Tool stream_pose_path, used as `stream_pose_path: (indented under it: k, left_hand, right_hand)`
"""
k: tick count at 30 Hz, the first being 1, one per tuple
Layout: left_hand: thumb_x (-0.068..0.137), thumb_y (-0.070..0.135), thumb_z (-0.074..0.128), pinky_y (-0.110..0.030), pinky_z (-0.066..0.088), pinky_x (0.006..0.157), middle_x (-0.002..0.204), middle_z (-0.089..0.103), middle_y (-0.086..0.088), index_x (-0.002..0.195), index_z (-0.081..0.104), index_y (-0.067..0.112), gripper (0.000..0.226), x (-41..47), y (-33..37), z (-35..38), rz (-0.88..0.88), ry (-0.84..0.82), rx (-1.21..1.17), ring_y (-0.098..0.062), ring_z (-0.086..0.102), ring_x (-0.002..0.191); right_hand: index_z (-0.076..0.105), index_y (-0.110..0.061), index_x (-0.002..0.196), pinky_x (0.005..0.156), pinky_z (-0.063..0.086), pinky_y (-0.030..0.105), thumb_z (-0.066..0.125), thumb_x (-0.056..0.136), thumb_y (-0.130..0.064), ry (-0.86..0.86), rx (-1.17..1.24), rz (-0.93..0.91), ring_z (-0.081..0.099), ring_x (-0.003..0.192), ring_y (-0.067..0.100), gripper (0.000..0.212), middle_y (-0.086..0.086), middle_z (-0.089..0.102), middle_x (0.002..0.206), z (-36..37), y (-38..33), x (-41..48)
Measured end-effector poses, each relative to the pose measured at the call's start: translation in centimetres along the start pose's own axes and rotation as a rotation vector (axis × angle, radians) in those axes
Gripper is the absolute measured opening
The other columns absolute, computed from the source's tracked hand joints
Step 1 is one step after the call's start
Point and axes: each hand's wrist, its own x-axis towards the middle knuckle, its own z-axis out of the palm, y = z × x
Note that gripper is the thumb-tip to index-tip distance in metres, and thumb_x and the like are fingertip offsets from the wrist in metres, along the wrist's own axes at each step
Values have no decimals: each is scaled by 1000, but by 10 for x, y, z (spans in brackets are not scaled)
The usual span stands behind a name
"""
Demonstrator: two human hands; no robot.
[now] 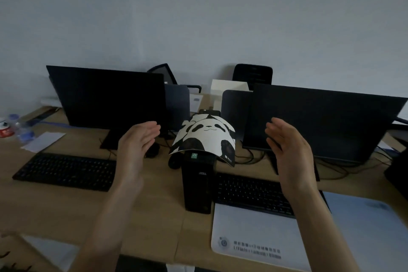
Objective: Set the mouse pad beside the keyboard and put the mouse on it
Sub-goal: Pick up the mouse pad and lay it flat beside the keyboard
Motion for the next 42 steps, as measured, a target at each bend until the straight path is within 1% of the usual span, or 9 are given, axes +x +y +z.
stream_pose_path:
  k: [12,16,18,21,23,27,29,32,42]
  left_hand:
    - [89,11,44,-27,38,97,117,58,-9,111,58,10,26,144,-109,33,-316,11,227,-19,53,112]
    - [89,13,45,-15,39,72,111,57,-1,120,55,9,33,163,-142,37,-421,10,287,-12,53,103]
    - [88,15,45,-20,45,75,109,62,0,118,57,10,32,174,-155,39,-482,-40,303,-11,58,97]
    - [85,20,47,-37,49,92,116,66,-9,118,59,12,36,189,-167,42,-551,-104,328,-23,61,107]
    - [83,20,49,-37,51,88,111,69,-9,113,63,15,33,195,-171,44,-592,-94,297,-23,64,103]
    - [79,15,54,-23,55,63,87,77,-1,88,74,22,23,199,-175,44,-643,-71,210,-15,72,81]
    - [80,13,56,-23,56,63,88,77,0,93,73,23,23,201,-176,41,-630,-35,205,-14,72,81]
    - [81,4,54,-36,55,84,107,72,-10,108,67,16,32,202,-170,38,-598,13,195,-23,69,97]
    - [80,-8,54,-14,51,78,84,73,14,113,63,13,40,195,-140,42,-351,105,135,0,67,84]
  right_hand:
    - [61,-24,99,98,41,28,46,90,-20,123,-143,322,57,109,14,19,2,64,109,10,127,123]
    - [60,-25,96,102,36,29,46,89,-20,139,-212,423,52,114,14,17,2,59,117,11,166,135]
    - [59,-18,111,103,35,31,47,89,-22,167,-264,487,49,118,17,25,1,57,121,6,183,143]
    - [66,-20,97,93,40,28,48,88,-21,181,-311,524,55,104,14,20,-7,66,97,2,199,153]
    - [70,-19,78,78,45,24,48,87,-20,134,-298,556,60,88,14,24,-10,69,78,3,204,157]
    - [69,-10,86,60,51,23,48,86,-20,86,-218,656,64,74,17,23,6,68,82,6,209,161]
    - [68,-11,93,63,51,26,48,88,-17,104,-201,641,64,76,19,21,8,68,87,7,210,163]
    - [64,-13,105,70,52,29,53,87,-13,202,-212,561,65,83,21,21,8,68,94,6,207,165]
    - [65,-16,107,65,54,14,62,80,-6,261,-293,252,67,80,9,29,-1,70,89,4,171,170]
